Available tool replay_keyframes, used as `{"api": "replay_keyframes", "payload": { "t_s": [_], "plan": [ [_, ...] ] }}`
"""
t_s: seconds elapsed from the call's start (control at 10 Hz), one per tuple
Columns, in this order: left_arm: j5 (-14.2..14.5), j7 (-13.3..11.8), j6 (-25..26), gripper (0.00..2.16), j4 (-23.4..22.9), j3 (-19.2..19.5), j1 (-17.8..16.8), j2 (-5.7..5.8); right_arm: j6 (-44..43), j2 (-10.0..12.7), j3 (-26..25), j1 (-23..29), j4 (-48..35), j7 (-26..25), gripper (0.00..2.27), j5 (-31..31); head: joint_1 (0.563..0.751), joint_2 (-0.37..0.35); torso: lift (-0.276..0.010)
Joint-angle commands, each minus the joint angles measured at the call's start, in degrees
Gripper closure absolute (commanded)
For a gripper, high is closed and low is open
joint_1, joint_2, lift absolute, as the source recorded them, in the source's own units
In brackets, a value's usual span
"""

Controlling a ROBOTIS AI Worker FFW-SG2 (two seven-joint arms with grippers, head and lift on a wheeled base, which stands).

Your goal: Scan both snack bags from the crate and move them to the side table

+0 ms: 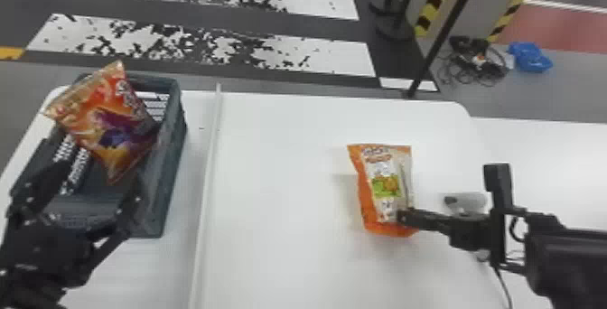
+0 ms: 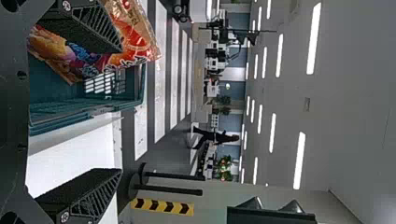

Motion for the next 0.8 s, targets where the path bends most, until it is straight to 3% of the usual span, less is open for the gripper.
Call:
{"api": "replay_keyframes", "payload": {
  "t_s": [0.0, 0.3, 0.5, 0.7],
  "plan": [
    [0.0, 0.0, 0.03, 0.09, 0.0, 0.0, 0.0, 0.0, 2.73, 0.62, -3.37, 1.03, -3.37, -0.17, 2.25, -3.04, 0.695, -0.171, -0.075],
    [0.0, 0.0, 0.03, 0.09, 0.0, 0.0, 0.09, 0.0, 5.89, 1.67, -12.69, 2.61, -9.44, -2.28, 2.25, -10.51, 0.695, -0.206, -0.075],
    [-0.09, 0.0, 0.03, 0.09, 0.0, 0.0, 0.09, 0.0, 5.54, 1.67, -18.67, 1.91, -9.44, -9.31, 2.25, -13.15, 0.695, -0.251, -0.075],
    [-0.09, 0.0, 0.03, 0.09, 0.0, -0.09, 0.0, 0.0, 5.54, 1.67, -23.15, 1.56, -8.12, -17.22, 2.25, -15.08, 0.695, -0.35, -0.075]
  ]
}}
